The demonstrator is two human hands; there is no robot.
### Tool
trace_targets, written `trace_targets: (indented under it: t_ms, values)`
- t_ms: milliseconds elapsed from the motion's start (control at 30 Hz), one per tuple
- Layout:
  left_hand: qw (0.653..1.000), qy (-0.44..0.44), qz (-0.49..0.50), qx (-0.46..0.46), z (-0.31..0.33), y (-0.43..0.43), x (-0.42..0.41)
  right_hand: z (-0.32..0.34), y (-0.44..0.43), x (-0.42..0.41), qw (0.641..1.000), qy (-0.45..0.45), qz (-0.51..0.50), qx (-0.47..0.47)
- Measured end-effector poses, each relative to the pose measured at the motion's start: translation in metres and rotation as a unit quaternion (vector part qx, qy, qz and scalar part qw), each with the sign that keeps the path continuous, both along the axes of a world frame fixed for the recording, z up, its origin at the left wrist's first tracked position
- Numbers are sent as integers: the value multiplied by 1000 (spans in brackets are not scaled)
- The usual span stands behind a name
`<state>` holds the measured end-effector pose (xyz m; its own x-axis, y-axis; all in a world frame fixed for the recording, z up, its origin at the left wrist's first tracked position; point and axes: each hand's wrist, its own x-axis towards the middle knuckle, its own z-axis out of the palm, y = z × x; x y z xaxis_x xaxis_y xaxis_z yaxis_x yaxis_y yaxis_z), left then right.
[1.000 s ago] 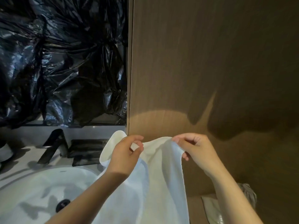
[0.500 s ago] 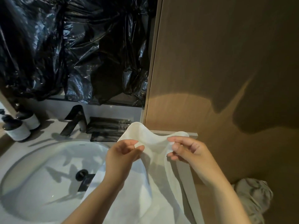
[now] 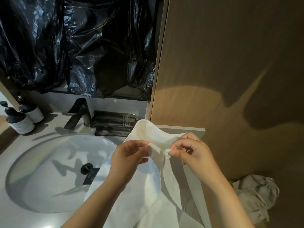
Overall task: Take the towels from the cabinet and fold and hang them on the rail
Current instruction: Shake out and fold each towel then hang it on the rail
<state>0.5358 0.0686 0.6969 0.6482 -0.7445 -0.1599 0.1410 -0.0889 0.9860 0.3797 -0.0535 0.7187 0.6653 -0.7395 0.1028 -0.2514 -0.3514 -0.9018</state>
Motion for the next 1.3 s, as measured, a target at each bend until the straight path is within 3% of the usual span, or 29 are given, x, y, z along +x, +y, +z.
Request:
trace_targets:
  t_ms: [200, 867, 1300]
  values:
    - [999, -8, -33, -22, 5, 3, -3, 8, 7, 7, 999, -4, 53, -6]
    - [990, -42, -121, -56, 4, 15, 3, 3, 14, 27, 999, 10, 33, -42]
    - [977, -174, -111, -47, 5, 11, 4, 1, 10, 30, 998, 3, 48, -41]
